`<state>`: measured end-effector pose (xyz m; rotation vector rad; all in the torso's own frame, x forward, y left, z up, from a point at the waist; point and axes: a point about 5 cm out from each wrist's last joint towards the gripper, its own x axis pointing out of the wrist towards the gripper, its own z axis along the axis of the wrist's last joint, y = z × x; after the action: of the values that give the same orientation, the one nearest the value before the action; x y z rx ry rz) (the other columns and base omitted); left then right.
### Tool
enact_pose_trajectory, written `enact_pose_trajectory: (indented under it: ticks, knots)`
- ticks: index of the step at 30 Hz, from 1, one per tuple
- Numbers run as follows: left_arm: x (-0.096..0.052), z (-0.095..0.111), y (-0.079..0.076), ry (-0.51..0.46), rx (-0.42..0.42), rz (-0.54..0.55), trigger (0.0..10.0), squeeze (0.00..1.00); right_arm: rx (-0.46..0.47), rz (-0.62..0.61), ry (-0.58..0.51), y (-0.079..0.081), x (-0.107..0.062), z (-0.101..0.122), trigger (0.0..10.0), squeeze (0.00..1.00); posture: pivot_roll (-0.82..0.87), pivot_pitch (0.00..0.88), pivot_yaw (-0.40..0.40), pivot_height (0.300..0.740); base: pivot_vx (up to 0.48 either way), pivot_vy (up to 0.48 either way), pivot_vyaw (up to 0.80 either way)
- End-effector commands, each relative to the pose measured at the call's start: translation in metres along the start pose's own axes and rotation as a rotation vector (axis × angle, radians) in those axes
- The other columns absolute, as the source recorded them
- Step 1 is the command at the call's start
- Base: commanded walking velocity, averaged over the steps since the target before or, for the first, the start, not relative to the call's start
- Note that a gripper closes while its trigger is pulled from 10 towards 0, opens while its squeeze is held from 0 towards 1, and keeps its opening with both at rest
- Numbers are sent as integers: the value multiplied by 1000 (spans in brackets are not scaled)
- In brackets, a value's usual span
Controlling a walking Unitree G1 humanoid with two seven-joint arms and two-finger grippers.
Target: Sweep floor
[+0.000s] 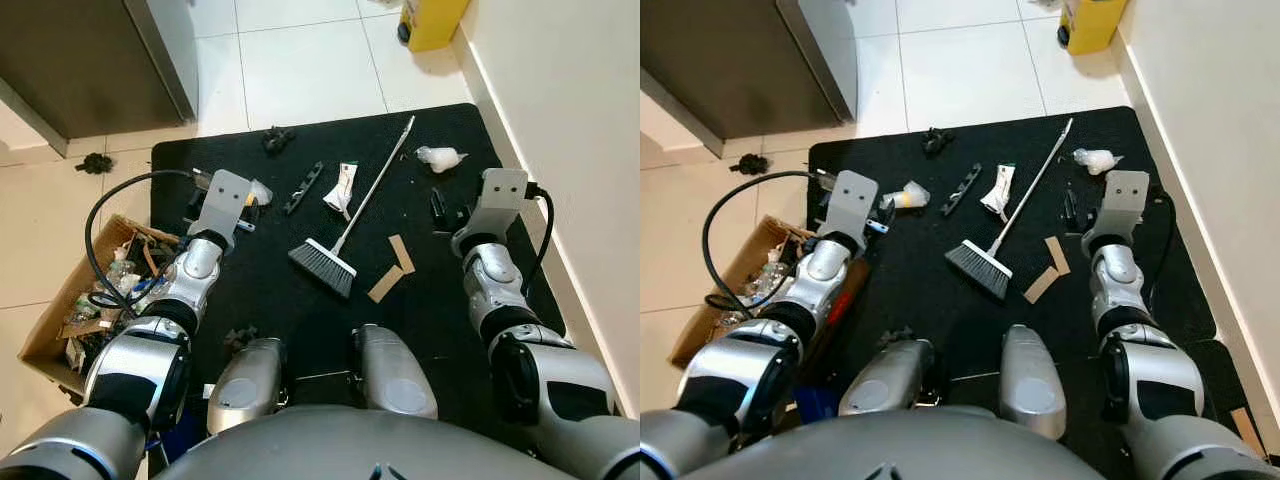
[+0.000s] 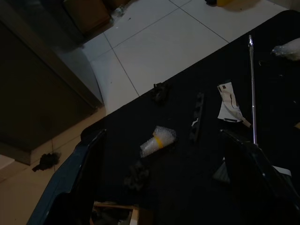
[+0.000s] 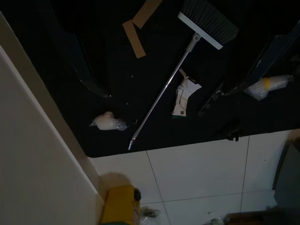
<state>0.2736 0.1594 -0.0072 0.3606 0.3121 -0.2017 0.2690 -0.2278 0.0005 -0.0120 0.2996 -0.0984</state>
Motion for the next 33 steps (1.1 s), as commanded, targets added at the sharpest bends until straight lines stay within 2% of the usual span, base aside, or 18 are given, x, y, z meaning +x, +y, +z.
enact_pose_trajectory:
  ticks: [1,33]
  knots:
    - [1,1,-3,-3,13,-18,10000,0,-8,11,12,-1,0,-1,10000,0,-29,0,24,740,0,0,0]
    - [-1,-1,-2,-7,17,-18,10000,0,-12,9,8,0,-1,-2,10000,0,-13,0,26,740,0,0,0]
